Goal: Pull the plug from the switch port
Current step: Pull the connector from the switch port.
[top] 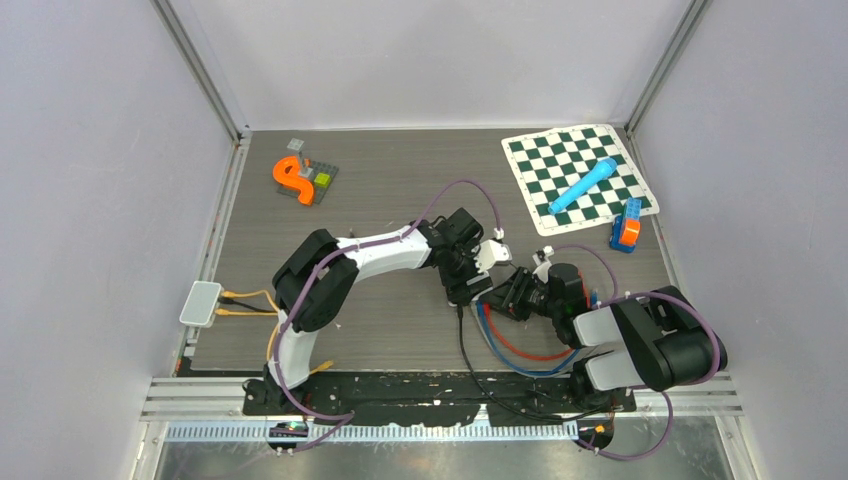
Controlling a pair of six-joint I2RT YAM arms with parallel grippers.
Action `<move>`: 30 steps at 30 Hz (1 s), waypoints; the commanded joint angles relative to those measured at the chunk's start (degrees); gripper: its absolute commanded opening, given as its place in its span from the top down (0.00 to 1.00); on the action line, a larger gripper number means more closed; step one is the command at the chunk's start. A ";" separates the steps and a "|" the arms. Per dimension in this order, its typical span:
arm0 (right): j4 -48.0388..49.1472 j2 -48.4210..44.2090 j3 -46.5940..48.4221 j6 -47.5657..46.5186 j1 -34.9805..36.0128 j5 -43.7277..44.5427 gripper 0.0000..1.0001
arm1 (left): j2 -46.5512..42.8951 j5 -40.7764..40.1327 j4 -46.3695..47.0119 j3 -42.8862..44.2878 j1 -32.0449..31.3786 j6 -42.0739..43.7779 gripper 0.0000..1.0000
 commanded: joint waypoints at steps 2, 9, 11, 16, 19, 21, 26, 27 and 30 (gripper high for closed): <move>-5.26 1.21 -0.87 -2.26 0.01 3.72 0.57 | -1.72 2.57 1.07 -0.03 0.22 -1.54 0.40; -4.15 2.59 -0.51 -1.70 0.00 3.87 0.57 | -1.44 3.16 1.20 0.17 0.33 -1.37 0.40; -4.12 2.78 -0.52 -1.62 -0.01 4.09 0.59 | -1.36 3.41 1.17 0.30 0.43 -1.28 0.40; -4.39 2.82 -0.78 -1.61 -0.02 5.01 0.68 | -1.68 3.88 0.94 0.48 0.61 -1.04 0.40; -4.51 2.61 -0.76 -1.30 0.01 5.55 0.71 | -1.71 4.09 0.70 0.48 0.61 -0.77 0.40; -4.58 2.28 -0.84 -0.74 0.01 6.03 0.73 | -1.70 4.30 0.58 0.55 0.61 -0.62 0.41; -5.75 1.38 -0.68 -0.93 -0.01 6.71 0.82 | -1.62 4.44 0.39 0.42 0.64 -0.48 0.41; -5.90 1.15 -0.63 -1.59 0.00 6.54 0.83 | -1.51 4.33 0.30 0.47 0.70 -0.40 0.41; -6.10 0.54 -0.40 -3.14 0.00 5.10 0.78 | -1.53 4.24 0.17 0.45 0.70 -0.39 0.41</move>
